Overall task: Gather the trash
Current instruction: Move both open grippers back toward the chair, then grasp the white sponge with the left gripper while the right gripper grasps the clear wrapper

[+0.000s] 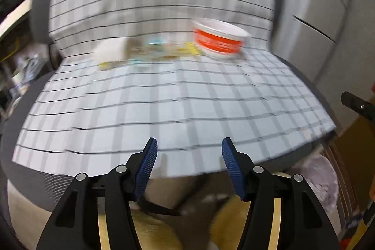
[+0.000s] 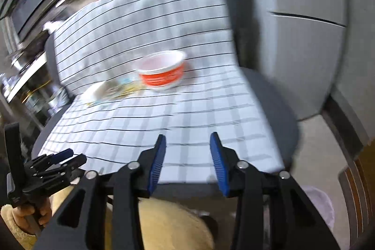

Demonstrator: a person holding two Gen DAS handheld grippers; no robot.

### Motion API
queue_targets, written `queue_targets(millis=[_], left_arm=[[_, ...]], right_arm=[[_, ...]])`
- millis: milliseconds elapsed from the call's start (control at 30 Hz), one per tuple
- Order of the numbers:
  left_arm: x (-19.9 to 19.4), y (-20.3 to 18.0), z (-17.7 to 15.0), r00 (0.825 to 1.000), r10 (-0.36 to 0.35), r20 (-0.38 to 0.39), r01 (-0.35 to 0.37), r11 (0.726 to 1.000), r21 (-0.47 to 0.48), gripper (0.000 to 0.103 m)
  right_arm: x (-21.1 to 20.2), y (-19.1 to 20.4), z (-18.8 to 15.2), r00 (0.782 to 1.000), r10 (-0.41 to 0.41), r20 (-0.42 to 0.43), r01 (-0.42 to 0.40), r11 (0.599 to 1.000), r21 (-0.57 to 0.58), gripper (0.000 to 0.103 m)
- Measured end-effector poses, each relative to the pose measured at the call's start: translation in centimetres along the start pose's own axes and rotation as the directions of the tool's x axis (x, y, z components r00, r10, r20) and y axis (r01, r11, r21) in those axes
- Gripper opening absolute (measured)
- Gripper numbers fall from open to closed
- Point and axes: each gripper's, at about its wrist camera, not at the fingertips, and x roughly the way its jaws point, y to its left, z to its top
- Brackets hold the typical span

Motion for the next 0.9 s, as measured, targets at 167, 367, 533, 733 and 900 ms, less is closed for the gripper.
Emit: queue_targets(millis=[167, 367, 533, 733, 900], left_arm=[[-0.2, 4.4, 1.7, 0.995, 0.1, 0.024, -0.098, 0.992, -0.075, 0.059], [0.4, 8.9, 3.6, 0.986, 0.166, 0.031, -0.16, 0.977, -0.14, 0.059], [1.9, 11.2, 4.9, 0.982, 0.186, 0.023, -0.18, 0.97, -0.164, 0.059], [3.6, 12.9, 6.1, 0.982, 0.186, 0.018, -0.18, 0.966, -0.186, 0.059], [4.6, 13.7, 6.5, 0.983, 0.183, 0.01, -0.177, 0.965, -0.191, 0.059]], right_arm=[[4.8, 4.7, 2.5, 0.996, 0.074, -0.05, -0.077, 0.994, -0.074, 0.044], [11.1, 9.7, 5.1, 0.98, 0.17, -0.101, -0.182, 0.977, -0.114, 0.044], [17.1, 12.7, 7.2, 0.968, 0.209, -0.143, -0.225, 0.968, -0.11, 0.044], [24.0, 13.6, 9.5, 0.949, 0.243, -0.202, -0.25, 0.968, -0.008, 0.033], [27.2, 12.9, 9.9, 0.937, 0.253, -0.24, -0.233, 0.966, 0.11, 0.032]])
